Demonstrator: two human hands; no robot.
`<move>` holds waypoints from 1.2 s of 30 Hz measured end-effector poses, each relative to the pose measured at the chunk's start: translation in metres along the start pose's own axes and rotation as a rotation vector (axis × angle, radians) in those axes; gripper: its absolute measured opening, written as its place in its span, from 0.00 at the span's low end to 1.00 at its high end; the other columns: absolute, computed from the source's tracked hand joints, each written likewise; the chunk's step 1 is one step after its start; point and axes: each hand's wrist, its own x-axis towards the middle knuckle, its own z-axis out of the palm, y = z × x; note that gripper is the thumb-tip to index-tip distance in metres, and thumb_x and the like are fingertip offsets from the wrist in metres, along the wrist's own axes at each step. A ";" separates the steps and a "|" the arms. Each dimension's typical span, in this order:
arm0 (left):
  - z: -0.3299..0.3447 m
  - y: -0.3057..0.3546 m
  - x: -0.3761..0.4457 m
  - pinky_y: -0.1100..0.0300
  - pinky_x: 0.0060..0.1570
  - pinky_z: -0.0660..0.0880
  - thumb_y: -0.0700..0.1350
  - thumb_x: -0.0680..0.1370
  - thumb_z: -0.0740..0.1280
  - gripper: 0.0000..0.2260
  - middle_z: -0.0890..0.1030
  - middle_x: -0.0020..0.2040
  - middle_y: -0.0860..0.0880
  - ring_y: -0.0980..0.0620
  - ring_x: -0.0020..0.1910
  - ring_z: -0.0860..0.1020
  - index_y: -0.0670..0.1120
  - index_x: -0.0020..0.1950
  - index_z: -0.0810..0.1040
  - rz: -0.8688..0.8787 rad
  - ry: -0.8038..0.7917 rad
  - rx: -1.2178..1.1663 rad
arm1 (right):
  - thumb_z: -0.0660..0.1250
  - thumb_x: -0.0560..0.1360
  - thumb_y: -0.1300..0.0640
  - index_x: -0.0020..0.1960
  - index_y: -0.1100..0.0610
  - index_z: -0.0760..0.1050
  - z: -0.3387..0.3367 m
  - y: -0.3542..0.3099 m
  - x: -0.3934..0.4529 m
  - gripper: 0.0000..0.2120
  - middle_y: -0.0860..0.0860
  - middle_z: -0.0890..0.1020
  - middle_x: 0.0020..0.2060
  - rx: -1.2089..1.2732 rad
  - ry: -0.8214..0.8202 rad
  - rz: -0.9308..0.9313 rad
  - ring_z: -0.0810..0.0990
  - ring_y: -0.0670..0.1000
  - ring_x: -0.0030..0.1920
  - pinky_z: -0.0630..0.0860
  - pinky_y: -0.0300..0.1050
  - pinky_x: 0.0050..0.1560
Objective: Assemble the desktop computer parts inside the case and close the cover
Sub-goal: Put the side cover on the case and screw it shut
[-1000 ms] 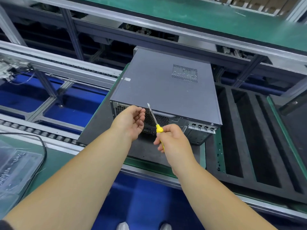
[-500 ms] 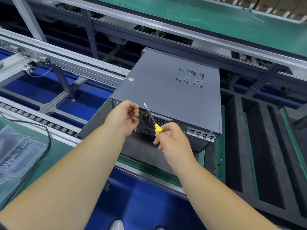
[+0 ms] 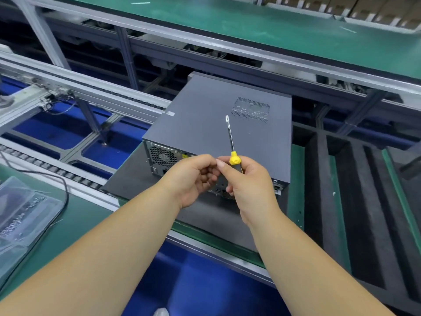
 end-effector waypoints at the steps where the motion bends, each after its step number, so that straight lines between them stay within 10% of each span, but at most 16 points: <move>1: 0.007 -0.001 0.000 0.66 0.32 0.74 0.37 0.76 0.64 0.05 0.77 0.32 0.48 0.56 0.28 0.74 0.39 0.47 0.80 0.029 -0.020 0.041 | 0.73 0.75 0.55 0.46 0.52 0.84 -0.009 -0.001 -0.001 0.01 0.48 0.82 0.36 0.002 0.018 -0.013 0.73 0.40 0.27 0.70 0.32 0.28; 9: 0.075 -0.026 0.008 0.61 0.47 0.74 0.46 0.78 0.66 0.09 0.85 0.42 0.53 0.58 0.42 0.82 0.56 0.44 0.86 0.325 -0.148 0.644 | 0.72 0.74 0.53 0.39 0.46 0.81 -0.113 0.013 0.002 0.05 0.39 0.82 0.36 -0.096 0.336 -0.030 0.74 0.43 0.29 0.72 0.33 0.30; 19: 0.118 -0.055 0.020 0.58 0.45 0.77 0.45 0.76 0.67 0.11 0.84 0.43 0.54 0.57 0.40 0.79 0.60 0.47 0.84 0.365 -0.109 0.712 | 0.65 0.75 0.61 0.49 0.42 0.80 -0.193 0.045 0.019 0.13 0.44 0.80 0.38 -0.171 0.407 0.178 0.74 0.41 0.25 0.73 0.37 0.30; 25: 0.091 -0.044 0.009 0.69 0.34 0.71 0.39 0.76 0.67 0.12 0.82 0.39 0.55 0.59 0.36 0.76 0.56 0.46 0.85 0.401 -0.006 0.605 | 0.63 0.74 0.61 0.49 0.41 0.80 -0.151 0.005 0.026 0.15 0.43 0.81 0.37 -0.196 0.212 -0.017 0.74 0.40 0.26 0.72 0.33 0.25; 31: 0.024 -0.011 -0.021 0.57 0.50 0.76 0.43 0.71 0.65 0.11 0.84 0.43 0.52 0.52 0.44 0.80 0.55 0.45 0.85 0.428 0.172 0.564 | 0.64 0.75 0.60 0.52 0.43 0.79 -0.058 -0.027 0.021 0.13 0.38 0.77 0.32 -0.149 -0.074 -0.169 0.74 0.43 0.28 0.74 0.34 0.31; 36: -0.059 0.016 -0.052 0.65 0.43 0.75 0.38 0.72 0.63 0.14 0.85 0.43 0.53 0.58 0.40 0.80 0.53 0.45 0.85 0.475 0.336 0.487 | 0.65 0.73 0.60 0.57 0.45 0.72 0.040 -0.032 0.006 0.15 0.49 0.80 0.39 -0.168 -0.380 -0.157 0.77 0.46 0.32 0.76 0.48 0.39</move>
